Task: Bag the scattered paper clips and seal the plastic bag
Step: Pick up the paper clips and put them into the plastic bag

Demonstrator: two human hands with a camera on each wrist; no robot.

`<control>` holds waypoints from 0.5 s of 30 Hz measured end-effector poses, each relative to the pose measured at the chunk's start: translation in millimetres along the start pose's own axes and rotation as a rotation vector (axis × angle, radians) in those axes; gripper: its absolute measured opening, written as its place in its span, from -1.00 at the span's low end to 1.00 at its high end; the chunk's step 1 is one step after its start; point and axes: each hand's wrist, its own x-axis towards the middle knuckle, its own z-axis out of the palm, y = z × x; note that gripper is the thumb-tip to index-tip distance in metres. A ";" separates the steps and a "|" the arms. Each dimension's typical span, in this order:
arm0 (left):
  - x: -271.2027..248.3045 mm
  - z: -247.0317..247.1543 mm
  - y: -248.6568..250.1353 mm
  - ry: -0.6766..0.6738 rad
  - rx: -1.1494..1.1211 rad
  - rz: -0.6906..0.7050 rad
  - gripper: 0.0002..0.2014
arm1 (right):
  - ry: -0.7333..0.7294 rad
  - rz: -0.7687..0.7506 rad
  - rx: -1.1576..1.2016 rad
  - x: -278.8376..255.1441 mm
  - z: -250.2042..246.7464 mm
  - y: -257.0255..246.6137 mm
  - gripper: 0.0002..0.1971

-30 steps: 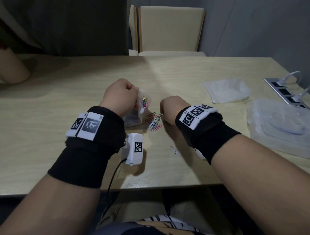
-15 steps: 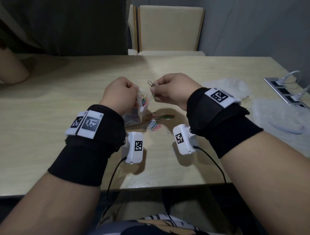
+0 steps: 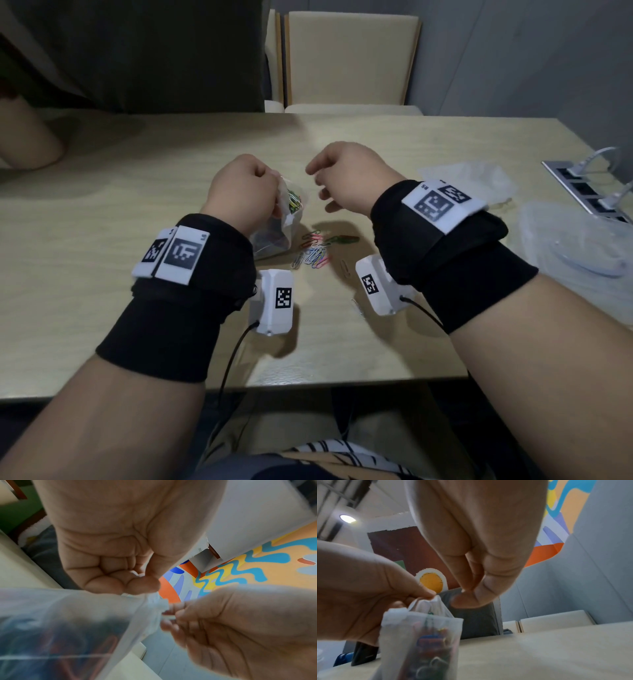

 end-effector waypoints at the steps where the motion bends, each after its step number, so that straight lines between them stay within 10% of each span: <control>1: 1.6 -0.8 -1.1 0.003 0.003 -0.003 -0.82 | -0.023 0.021 -0.112 -1.6 -1.5 3.8 -0.76; 6: 4.8 -6.8 -3.0 0.045 0.024 0.013 -0.82 | -0.391 0.191 -1.035 -25.7 1.0 19.8 -0.76; 15: 6.2 -9.7 -6.4 0.052 0.013 0.020 -0.82 | -0.288 0.135 -0.863 0.6 26.8 41.3 -0.77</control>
